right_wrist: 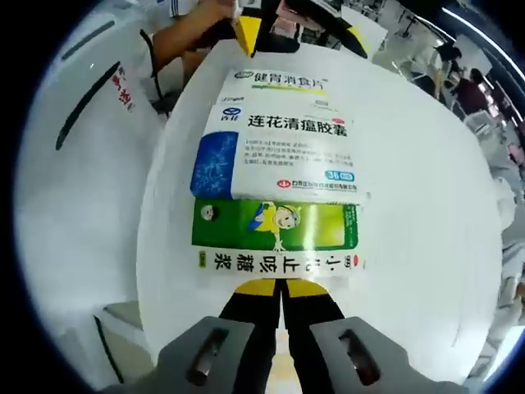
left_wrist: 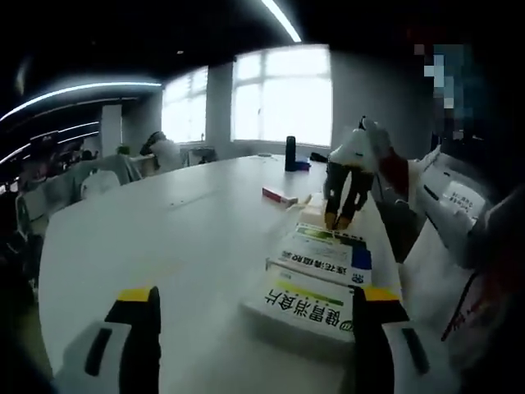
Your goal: Arrange the small medicine boxes into an aligned row inside the storage area until every box is upright, visible, and separated from the surrounding clutter.
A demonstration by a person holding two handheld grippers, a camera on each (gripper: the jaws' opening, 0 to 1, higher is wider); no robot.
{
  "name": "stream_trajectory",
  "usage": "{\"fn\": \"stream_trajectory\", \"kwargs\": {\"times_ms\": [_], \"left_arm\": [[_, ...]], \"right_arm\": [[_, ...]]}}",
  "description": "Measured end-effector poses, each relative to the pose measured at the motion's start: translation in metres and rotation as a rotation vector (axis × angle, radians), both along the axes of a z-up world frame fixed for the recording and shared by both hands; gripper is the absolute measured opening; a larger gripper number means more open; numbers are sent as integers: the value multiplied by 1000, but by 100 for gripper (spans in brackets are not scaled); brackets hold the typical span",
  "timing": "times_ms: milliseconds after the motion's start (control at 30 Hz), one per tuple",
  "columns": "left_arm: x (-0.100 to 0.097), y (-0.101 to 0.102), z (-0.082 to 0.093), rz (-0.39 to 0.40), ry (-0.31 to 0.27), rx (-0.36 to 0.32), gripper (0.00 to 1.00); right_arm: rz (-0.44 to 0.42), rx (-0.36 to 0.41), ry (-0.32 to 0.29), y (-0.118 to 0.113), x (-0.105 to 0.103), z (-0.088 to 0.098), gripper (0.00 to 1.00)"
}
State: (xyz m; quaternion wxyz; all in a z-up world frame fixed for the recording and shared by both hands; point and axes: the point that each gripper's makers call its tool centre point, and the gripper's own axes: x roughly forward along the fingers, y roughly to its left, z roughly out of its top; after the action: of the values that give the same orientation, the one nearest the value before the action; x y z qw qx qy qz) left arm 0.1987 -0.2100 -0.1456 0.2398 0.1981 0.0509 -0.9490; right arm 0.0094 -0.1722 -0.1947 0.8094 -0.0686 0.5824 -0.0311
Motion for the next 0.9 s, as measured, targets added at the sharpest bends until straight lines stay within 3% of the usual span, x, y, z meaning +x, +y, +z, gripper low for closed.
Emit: {"fn": "stream_trajectory", "kwargs": {"times_ms": [100, 167, 200, 267, 333, 433, 567, 667, 800, 833, 900], "left_arm": [[1, 3, -1, 6, -10, 1, 99], [1, 5, 1, 15, 9, -5, 99], [1, 6, 2, 17, 15, -6, 99], [1, 5, 4, 32, 24, -14, 99], [3, 3, 7, 51, 26, -47, 99], [4, 2, 14, 54, 57, -65, 99], [2, -1, 18, 51, 92, -66, 99], [1, -5, 16, 50, 94, -66, 99], [4, -10, 16, 54, 99, -65, 99], [5, -10, 17, 57, 110, -63, 99], [6, -11, 18, 57, 121, -61, 99]], "right_arm": [[-29, 15, -88, 1, 3, 15, 1], [-74, 10, -232, -3, 5, 29, 4], [-83, 11, -251, -4, 6, 30, 6], [-125, 14, -369, -7, 7, 36, 6], [-197, -34, -507, -19, 4, 44, 6], [-288, -73, -624, -30, -4, 46, 16], [-386, -69, -721, -36, -13, 44, 25], [-449, -59, -756, -36, -17, 41, 33], [-488, -86, -847, -40, -15, 47, 58], [-509, -85, -878, -43, -15, 49, 63], [-525, -87, -882, -46, -18, 48, 66]]}}
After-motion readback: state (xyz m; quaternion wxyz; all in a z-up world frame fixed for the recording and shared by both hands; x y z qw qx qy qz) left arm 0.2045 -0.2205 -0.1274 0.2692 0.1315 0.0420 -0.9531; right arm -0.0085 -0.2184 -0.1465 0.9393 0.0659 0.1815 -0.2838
